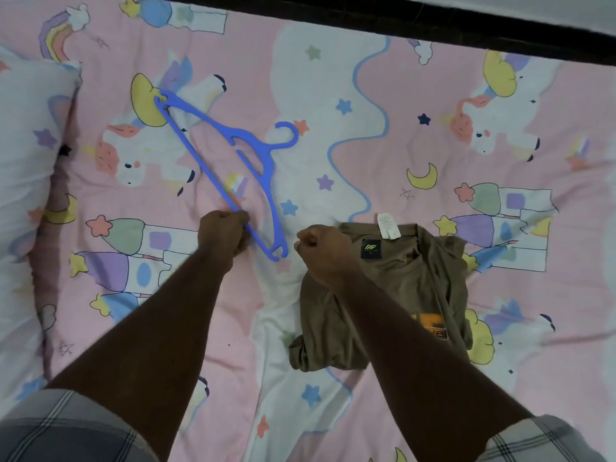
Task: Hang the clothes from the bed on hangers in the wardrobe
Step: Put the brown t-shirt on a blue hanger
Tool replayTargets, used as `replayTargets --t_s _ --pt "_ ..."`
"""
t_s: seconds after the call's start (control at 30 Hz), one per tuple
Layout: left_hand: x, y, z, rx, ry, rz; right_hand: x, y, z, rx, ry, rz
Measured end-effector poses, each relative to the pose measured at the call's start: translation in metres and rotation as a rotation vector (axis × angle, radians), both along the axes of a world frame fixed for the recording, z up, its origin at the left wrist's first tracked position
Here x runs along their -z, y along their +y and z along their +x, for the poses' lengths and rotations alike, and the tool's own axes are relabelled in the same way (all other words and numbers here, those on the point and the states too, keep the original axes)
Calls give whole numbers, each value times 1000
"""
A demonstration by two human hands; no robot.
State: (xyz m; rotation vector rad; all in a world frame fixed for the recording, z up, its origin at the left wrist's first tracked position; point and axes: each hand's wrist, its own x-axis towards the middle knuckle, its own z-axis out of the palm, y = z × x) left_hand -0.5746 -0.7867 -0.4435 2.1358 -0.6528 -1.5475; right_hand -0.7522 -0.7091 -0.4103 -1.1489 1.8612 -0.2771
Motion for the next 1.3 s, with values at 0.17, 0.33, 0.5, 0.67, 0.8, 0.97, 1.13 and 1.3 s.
replayTargets --t_s 0.17,0.33,0.5,0.67,0.8,0.97,1.13,1.3 --pt "-38 18 -32 -48 520 -17 -26 -9 -27 303 -120 -127" --pt "-62 46 -85 183 608 -28 -48 -19 -83 547 -306 -111" --pt "-74 50 -124 389 520 -64 -60 -19 -148 858 -539 -165" --pt "-74 66 -153 382 480 -87 -57 -4 -182 811 -629 -128" --pt "-75 93 -187 377 482 -83 -55 8 -185 687 -611 -199" --pt "-77 100 -202 280 521 -89 -63 8 -203 529 -636 -147" --pt "-71 96 -203 64 532 -164 -60 4 -221 505 -490 -142" --pt "-54 91 -207 -87 442 -214 -22 44 -225 293 -77 -2"
